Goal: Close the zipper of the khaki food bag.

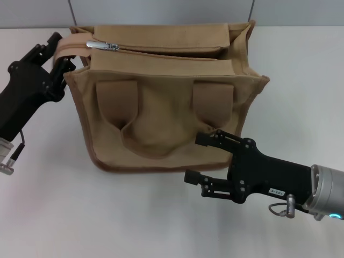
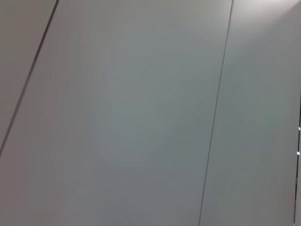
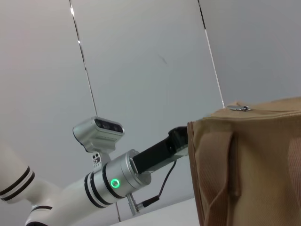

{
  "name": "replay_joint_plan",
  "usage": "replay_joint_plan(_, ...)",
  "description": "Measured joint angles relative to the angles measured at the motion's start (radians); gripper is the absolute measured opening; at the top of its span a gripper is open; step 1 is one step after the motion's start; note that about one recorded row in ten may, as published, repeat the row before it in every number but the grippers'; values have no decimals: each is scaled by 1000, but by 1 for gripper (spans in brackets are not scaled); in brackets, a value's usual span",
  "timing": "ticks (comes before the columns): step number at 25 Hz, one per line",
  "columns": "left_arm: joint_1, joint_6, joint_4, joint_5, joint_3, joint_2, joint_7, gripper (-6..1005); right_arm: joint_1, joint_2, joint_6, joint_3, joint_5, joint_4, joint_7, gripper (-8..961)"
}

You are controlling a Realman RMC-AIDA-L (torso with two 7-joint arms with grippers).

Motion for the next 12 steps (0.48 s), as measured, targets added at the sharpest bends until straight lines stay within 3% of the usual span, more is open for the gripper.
replay_joint_plan(9,2,-28,16,-6,2,1,-2,410,2,0,2,0,0,0,0,833)
replay_joint_plan(12,8,-19,19,-6,3,1,2,493,2,0,8,0,0,0,0,833)
